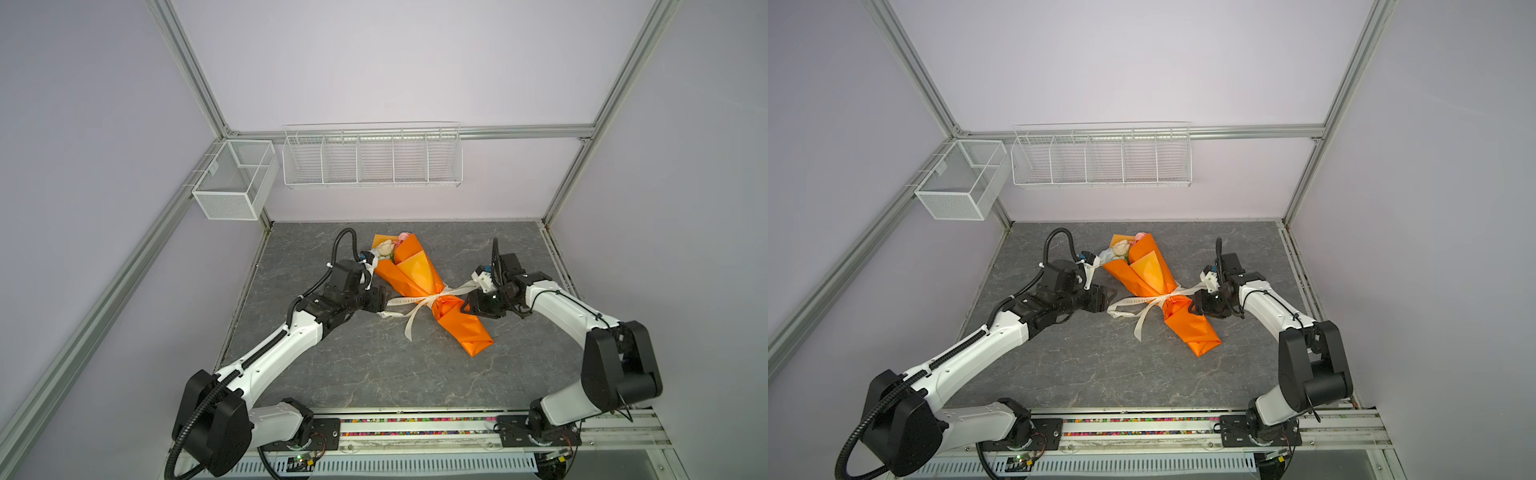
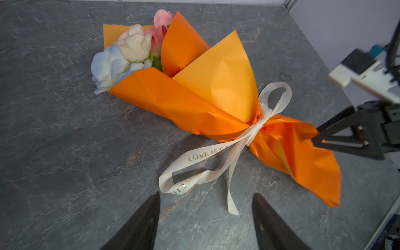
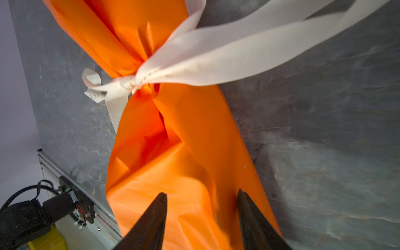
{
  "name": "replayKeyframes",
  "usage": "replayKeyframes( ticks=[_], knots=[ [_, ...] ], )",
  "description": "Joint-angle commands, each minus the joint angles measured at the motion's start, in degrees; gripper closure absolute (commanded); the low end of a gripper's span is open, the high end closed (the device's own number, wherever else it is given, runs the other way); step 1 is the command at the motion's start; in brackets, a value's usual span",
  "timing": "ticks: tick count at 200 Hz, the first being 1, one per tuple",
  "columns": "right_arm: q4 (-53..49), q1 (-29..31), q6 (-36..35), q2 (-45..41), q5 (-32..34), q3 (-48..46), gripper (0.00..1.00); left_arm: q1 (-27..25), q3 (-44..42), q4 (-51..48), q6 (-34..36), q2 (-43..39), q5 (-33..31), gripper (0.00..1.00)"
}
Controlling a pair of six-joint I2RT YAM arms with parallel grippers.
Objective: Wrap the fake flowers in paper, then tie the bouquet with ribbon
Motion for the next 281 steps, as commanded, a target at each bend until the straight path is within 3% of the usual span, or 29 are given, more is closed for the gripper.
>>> replayKeyframes(
  ticks=[1,47,67,82,113,179,240,281],
  knots=[
    [6.55,2.86,5.0,0.26,-6.71,-3.48,0.5,0.21,-0.68,3.6,-5.35,1.2,4.62,0.33],
    [22.34,13.94,21.46,0.99,-8.25,-10.79,0.54,0.2,-0.98,3.48,-10.88,5.16,6.07,0.32],
    [24.47,21.03,23.05,2.11,-9.03,-7.79,0.52,0.21,0.08,2.71,-11.41,7.81,8.19,0.33],
    [20.14,23.93,20.92,0.83,-3.75,-4.36,0.52,0.19,1.51,0.91,-11.67,9.62,8.92,0.33],
    [13.56,21.89,20.59,-0.39,4.58,-2.84,0.42,0.19,2.36,0.48,-13.65,13.37,10.37,0.32],
    [26.55,21.84,29.26,6.69,-0.64,-5.09,0.42,0.21,0.14,4.35,-16.89,21.73,15.77,0.39],
    [30.88,21.65,31.87,11.26,-0.77,-4.49,0.49,0.12,0.13,11.02,-19.48,29.53,19.48,0.62],
    [31.71,19.25,31.41,11.18,-1.99,-4.46,0.52,0.12,3.83,10.34,-19.02,32.38,18.41,0.65]
  ],
)
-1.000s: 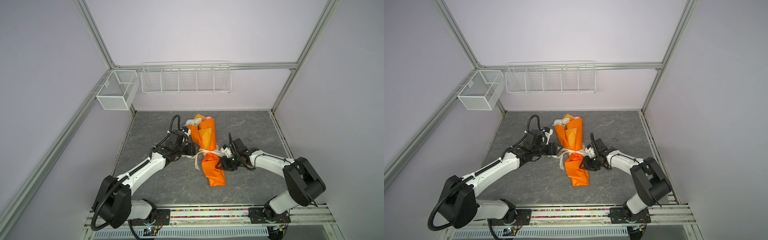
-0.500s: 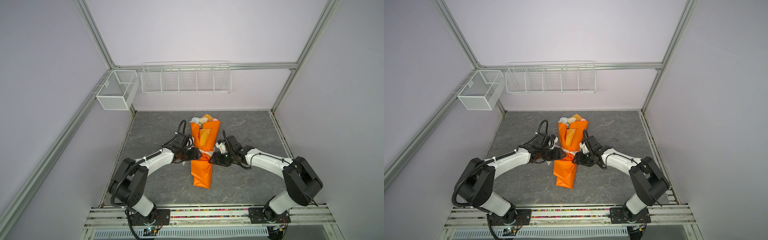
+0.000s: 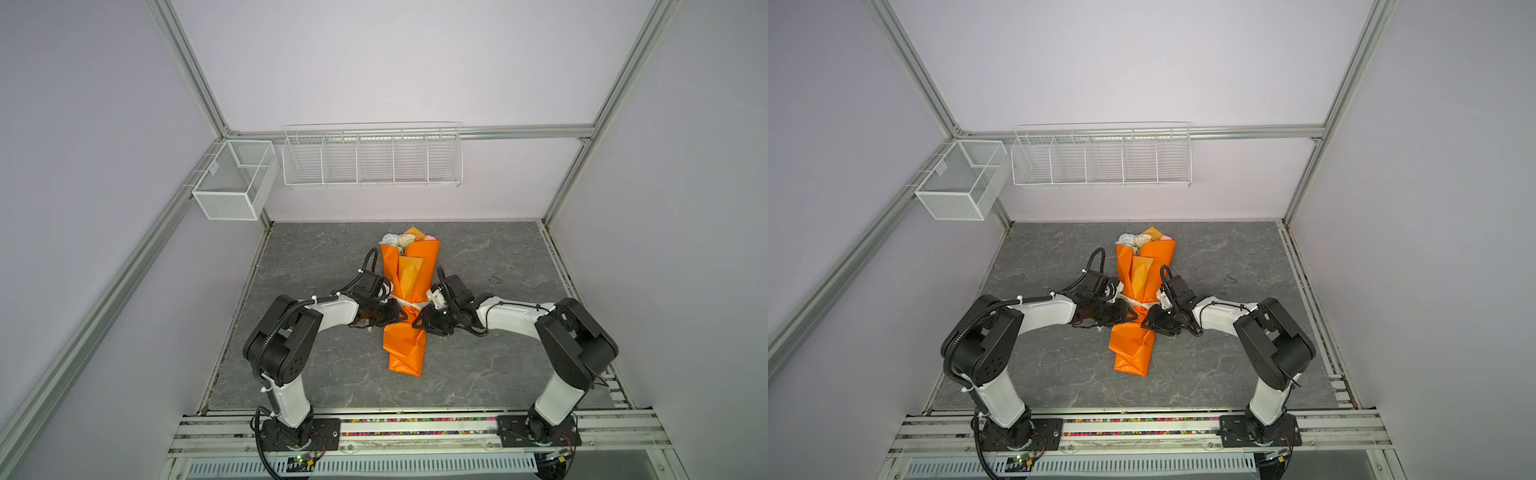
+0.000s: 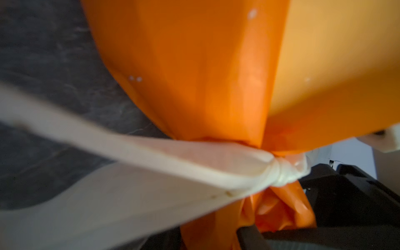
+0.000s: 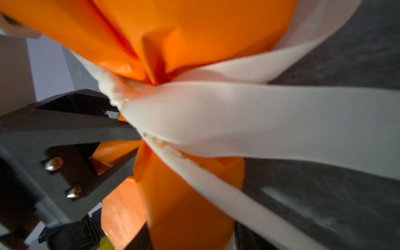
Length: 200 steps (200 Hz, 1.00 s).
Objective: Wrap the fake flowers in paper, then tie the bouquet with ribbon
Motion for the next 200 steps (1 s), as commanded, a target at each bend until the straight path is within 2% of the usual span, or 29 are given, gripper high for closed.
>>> replayKeyframes(
  ticks=[1,20,38,59,68,82,100,107,120,126,137,146,152,167,185,200],
  knots=[
    [1.81,-1.86,0.73,-0.54,-0.77,-0.5,0.52,0.08,2.73,0.05,-0.17,1.39,-1.08,0.65],
    [-0.48,-3.99,-0.9,-3.94,-1.37,-0.66,0.47,0.08,4.21,-2.54,0.89,0.34,-2.28,0.64],
    [-5.4,-6.24,-4.76,-9.53,-0.27,-0.27,0.43,0.08,3.72,-4.15,1.58,-2.6,-4.03,0.56],
    [-15.11,-9.15,-10.56,-17.07,5.06,1.72,0.39,0.06,2.78,-5.94,2.87,-7.19,-5.25,0.52],
    [-18.84,-10.49,-12.63,-20.44,9.21,2.61,0.34,0.07,2.18,-6.58,3.29,-9.26,-6.23,0.5],
    [-23.98,-12.79,-15.91,-26.32,16.75,4.04,0.3,0.01,1.24,-7.86,4.12,-12.26,-8.26,0.48],
    [-27.69,-14.78,-20.39,-34.26,31.02,5.49,0.23,0.07,-0.98,-8.2,5.37,-17.49,-11.96,0.47],
    [-28.2,-14.96,-21.79,-37.45,38.54,5.65,0.18,0.01,-2.11,-8.22,6.07,-19.95,-14.36,0.46],
    [-24.87,-15.18,-26.76,-41.55,51.17,4.31,0.01,0.25,-3.31,-10.16,6.61,-24.77,-21.59,0.43],
    [-22.39,-15.26,-28.63,-42.74,57.88,2.79,0.1,0.3,-3.56,-11.41,7.05,-26.87,-25.88,0.4],
    [-12.06,-16.09,-36.74,-43.69,66.65,-2.27,0.11,0.81,-4.38,-12.02,9.8,-30.68,-32.55,0.36],
    [-2.53,-16.99,-46.89,-43.23,67.43,-7.39,0.11,1.8,-5.34,-11.7,11.52,-33.32,-37.58,0.28],
    [0.3,-18.04,-49.41,-42.23,68.36,-8.79,0.11,3.04,-6.18,-11.0,12.25,-34.99,-40.71,0.24],
    [0.63,-23.61,-44.21,-38.19,68.44,-9.15,0.11,8.52,-9.56,-6.2,13.13,-37.28,-43.92,0.11],
    [9.13,-30.76,-40.67,-34.9,59.01,-14.19,0.11,16.96,-11.52,-4.45,12.09,-37.65,-44.46,0.05],
    [21.34,-32.64,-43.05,-33.93,53.01,-20.52,0.11,22.33,-12.2,-4.48,13.36,-37.37,-46.45,0.01]
  ],
)
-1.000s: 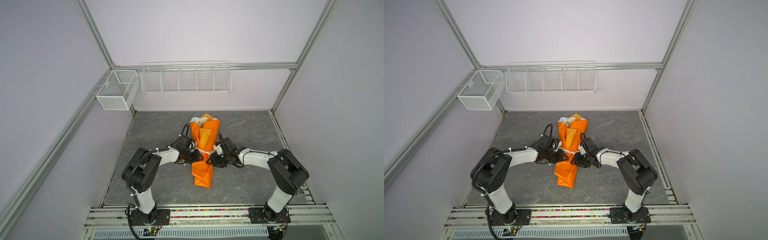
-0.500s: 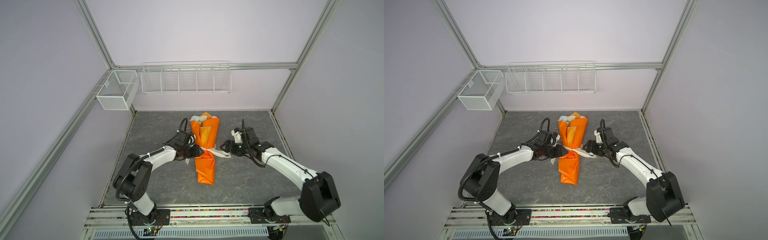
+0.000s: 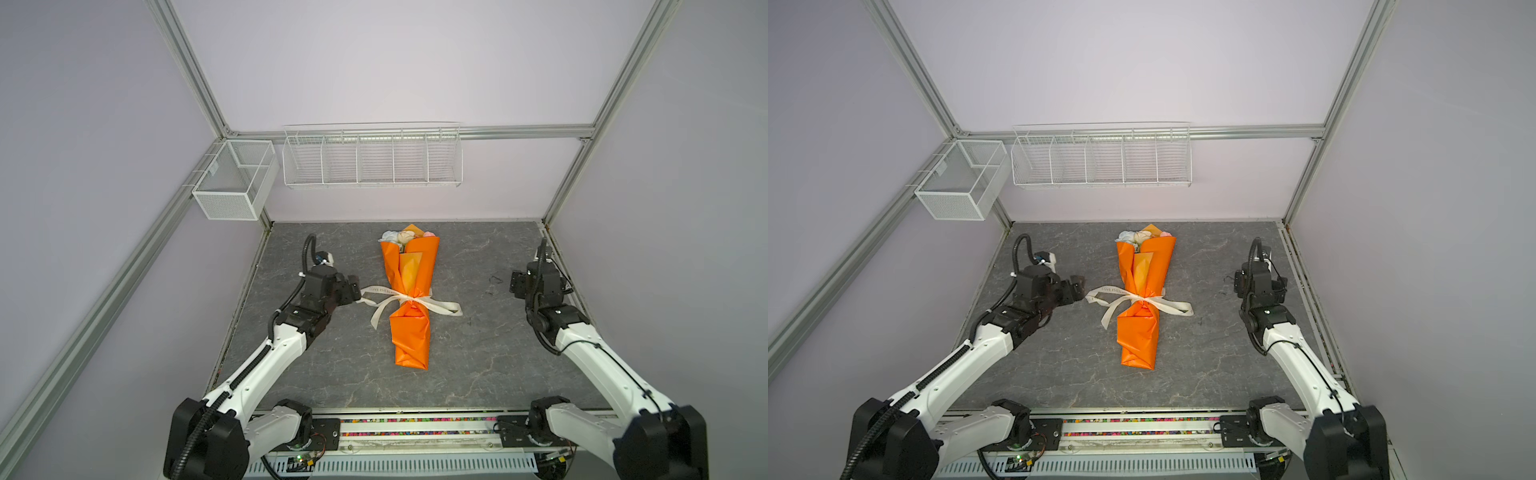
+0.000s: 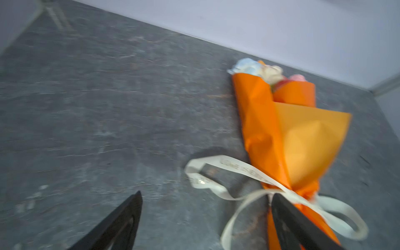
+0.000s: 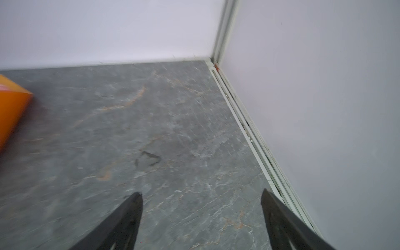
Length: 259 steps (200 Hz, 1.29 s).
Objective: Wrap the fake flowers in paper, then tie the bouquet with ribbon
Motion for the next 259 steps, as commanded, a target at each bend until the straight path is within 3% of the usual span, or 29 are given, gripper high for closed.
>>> replayKeyframes(
  ticks=[1,27,37,58,76,90,110,135,155,172,186,198,213,259],
  knots=[
    [19.67,-3.15,-4.27,0.79,-6.16,-7.53,0.11,7.05,-2.22,1.66,2.39,0.49,-7.93,0.01],
    [34.43,-4.6,-11.07,7.31,-14.86,-12.36,0.11,9.97,-7.23,10.92,10.07,0.97,-11.85,0.01],
    [27.5,-4.72,-13.51,8.78,-18.92,-8.77,0.06,10.2,-9.7,16.49,12.34,2.33,-12.2,0.01],
    [30.55,-5.31,-16.1,9.65,-22.68,-8.43,0.04,10.24,-13.5,27.55,15.99,6.52,-9.0,0.01],
    [31.27,-5.39,-12.63,6.44,-27.72,-10.44,0.07,10.46,-15.74,36.23,17.28,10.63,-6.06,0.01],
    [31.05,-5.16,-10.65,6.91,-31.6,-11.05,0.05,10.54,-13.57,34.68,18.73,12.21,-3.85,0.01],
    [40.87,-4.21,-10.87,10.82,-28.72,-15.56,0.08,10.77,-13.48,40.59,21.12,14.99,0.27,0.01],
    [53.96,-3.99,-11.19,16.62,-26.89,-19.98,0.08,10.91,-10.41,37.65,23.5,17.5,3.81,0.01],
    [69.53,-3.47,-12.15,24.58,-25.71,-23.37,0.12,10.95,-13.4,43.35,27.52,16.53,4.39,0.01],
    [55.26,-3.12,-10.05,21.02,-21.15,-19.29,0.11,14.96,-20.16,57.46,24.06,19.04,8.1,0.01],
    [57.77,-4.14,-8.91,23.2,-21.06,-18.46,0.11,17.06,-25.23,75.55,21.29,24.78,6.65,0.01],
    [53.41,-4.41,-8.3,21.81,-21.28,-17.45,0.11,18.07,-24.74,68.39,18.28,21.36,3.96,0.01],
    [56.2,-4.37,-8.66,22.73,-21.19,-18.08,0.11,18.29,-19.87,60.15,18.24,21.66,2.78,0.01],
    [54.53,-4.48,-8.41,22.23,-21.45,-17.69,0.11,18.11,-21.56,65.9,19.36,23.47,3.72,0.01]
  ],
)
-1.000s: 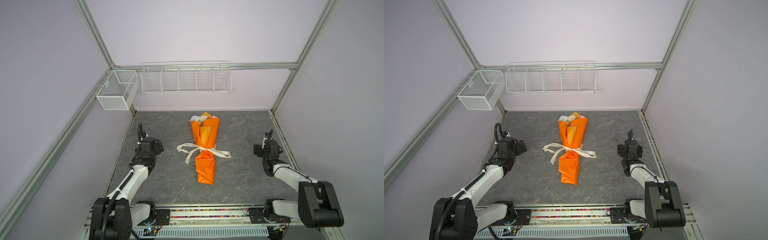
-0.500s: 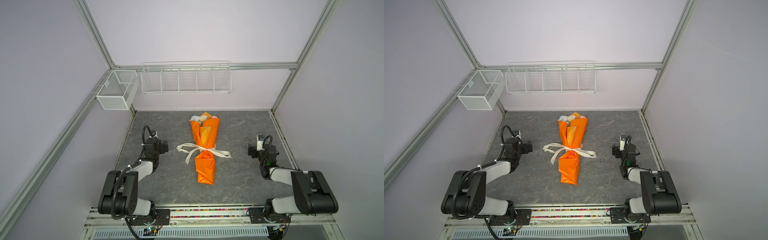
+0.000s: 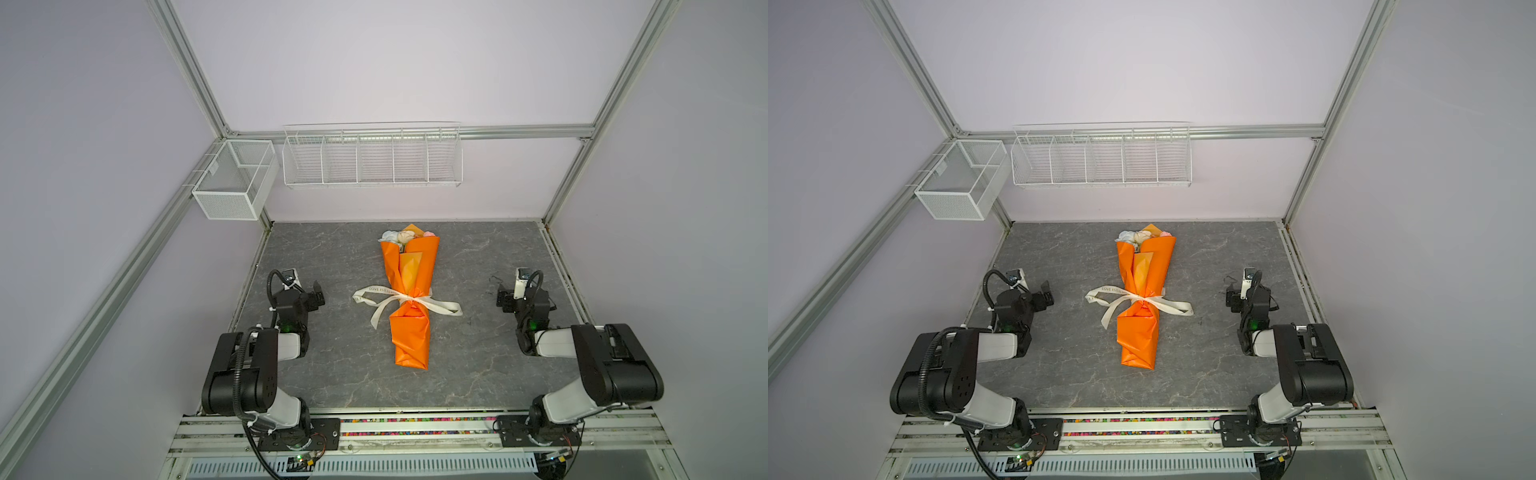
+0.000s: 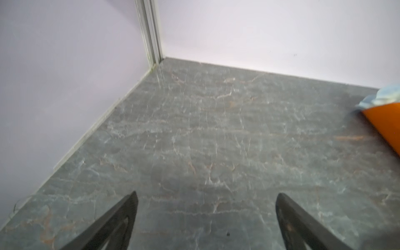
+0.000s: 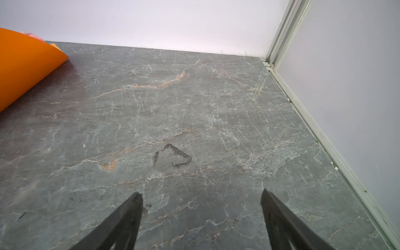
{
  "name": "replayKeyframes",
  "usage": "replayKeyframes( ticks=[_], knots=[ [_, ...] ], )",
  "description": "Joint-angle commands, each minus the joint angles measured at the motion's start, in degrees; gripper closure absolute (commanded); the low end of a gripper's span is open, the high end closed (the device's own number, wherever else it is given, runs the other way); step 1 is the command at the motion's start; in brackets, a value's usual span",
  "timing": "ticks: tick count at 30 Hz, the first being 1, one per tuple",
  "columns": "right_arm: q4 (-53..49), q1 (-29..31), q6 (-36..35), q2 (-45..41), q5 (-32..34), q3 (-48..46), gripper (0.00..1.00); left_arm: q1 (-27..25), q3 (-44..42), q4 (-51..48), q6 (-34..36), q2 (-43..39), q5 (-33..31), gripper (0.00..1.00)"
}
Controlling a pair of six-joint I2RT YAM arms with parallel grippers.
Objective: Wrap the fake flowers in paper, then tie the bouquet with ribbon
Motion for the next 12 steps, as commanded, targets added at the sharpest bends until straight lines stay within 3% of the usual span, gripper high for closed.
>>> replayKeyframes(
  ticks=[1,12],
  knots=[
    [0.36,-0.14,0.48,-0.75,0.69,0.36,0.11,0.01,0.06,3.81,-0.51,0.97,0.02,0.01],
    [0.5,-0.21,0.44,-0.62,0.64,0.38,0.11,-0.06,0.1,4.01,-0.33,1.07,-0.1,0.01]
  ],
)
